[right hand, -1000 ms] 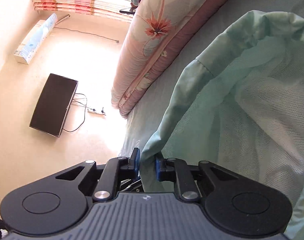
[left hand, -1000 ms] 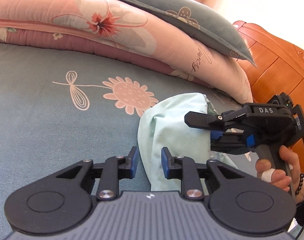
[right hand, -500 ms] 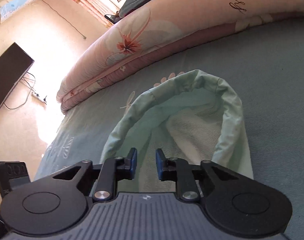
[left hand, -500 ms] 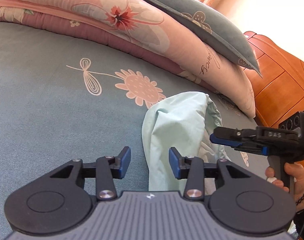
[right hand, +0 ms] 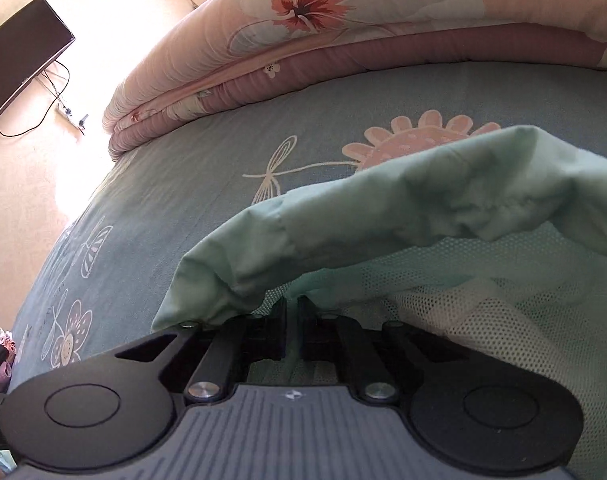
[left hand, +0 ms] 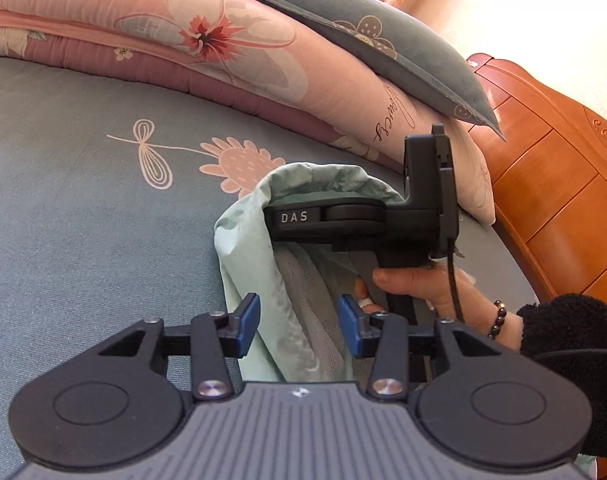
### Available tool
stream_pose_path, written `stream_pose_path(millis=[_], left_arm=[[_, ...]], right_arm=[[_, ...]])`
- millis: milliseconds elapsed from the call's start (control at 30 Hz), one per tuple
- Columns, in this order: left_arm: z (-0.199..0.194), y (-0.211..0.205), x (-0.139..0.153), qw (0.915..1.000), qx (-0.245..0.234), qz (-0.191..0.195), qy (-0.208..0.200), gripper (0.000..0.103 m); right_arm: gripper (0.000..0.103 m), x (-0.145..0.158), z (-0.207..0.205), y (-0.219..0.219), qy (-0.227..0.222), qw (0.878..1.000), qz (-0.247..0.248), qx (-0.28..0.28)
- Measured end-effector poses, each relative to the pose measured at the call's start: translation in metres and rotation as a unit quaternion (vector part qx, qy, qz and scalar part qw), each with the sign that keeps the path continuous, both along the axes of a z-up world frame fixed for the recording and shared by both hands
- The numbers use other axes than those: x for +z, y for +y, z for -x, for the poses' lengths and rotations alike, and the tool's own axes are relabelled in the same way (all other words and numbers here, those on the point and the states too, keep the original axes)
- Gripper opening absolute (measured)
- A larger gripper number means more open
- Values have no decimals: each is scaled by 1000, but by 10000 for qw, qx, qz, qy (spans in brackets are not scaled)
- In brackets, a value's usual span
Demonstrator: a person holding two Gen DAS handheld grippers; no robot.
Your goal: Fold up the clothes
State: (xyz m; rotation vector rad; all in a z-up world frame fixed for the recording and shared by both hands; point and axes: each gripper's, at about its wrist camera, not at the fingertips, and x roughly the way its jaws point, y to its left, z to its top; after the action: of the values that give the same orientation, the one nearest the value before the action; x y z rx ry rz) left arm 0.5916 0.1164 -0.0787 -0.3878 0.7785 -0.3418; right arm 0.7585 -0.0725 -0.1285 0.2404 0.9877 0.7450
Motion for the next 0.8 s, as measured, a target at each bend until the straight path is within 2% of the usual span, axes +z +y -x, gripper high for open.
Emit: stream_pose_path(millis=[67, 133, 167, 233, 267, 367, 467, 533, 600, 633, 733, 800], left_arm=[[0, -3, -1, 10000, -28, -14, -44, 44], [0, -9, -1, 9998, -128, -41, -125, 45], [0, -12, -1, 9996, -203, -74, -170, 47], [-1, -22, -3, 9987, -364, -230, -257, 49], [-2, -27, -4, 9981, -444, -316, -300, 51], [-14, -38, -13, 9963, -622, -484, -354, 53], [-35, -52, -20, 9938, -825, -596, -450, 53], [-50, -64, -25, 9924, -955, -632, -450, 55], [-67, -69, -37, 9935, -902, -633, -280, 56], [-75, -68, -44, 9947, -809, -604, -173, 56], [-88, -57, -61, 9973, -652, -324, 5, 59], [-87, -56, -59, 9974, -644, -327, 32, 58]], right_arm=[[10, 21, 20, -22, -138, 9998, 145, -52], [27, 43, 39, -45, -277, 9991, 291, -104], [30, 53, 49, -56, -348, 9986, 363, -133], [47, 69, 70, -93, -644, 9952, 517, -527], [49, 71, 78, -106, -715, 9933, 581, -697], [49, 58, 91, -127, -407, 9900, 992, -915], [49, 32, 92, -131, -66, 9932, 676, -943], [49, 18, 88, -124, -28, 9933, 591, -992], [49, 7, 82, -116, -65, 9937, 619, -931], [43, 2, 78, -114, -51, 9935, 596, -973], [45, -9, 67, -121, 108, 9943, 246, -1032], [45, -7, 63, -120, 149, 9953, 215, -933]])
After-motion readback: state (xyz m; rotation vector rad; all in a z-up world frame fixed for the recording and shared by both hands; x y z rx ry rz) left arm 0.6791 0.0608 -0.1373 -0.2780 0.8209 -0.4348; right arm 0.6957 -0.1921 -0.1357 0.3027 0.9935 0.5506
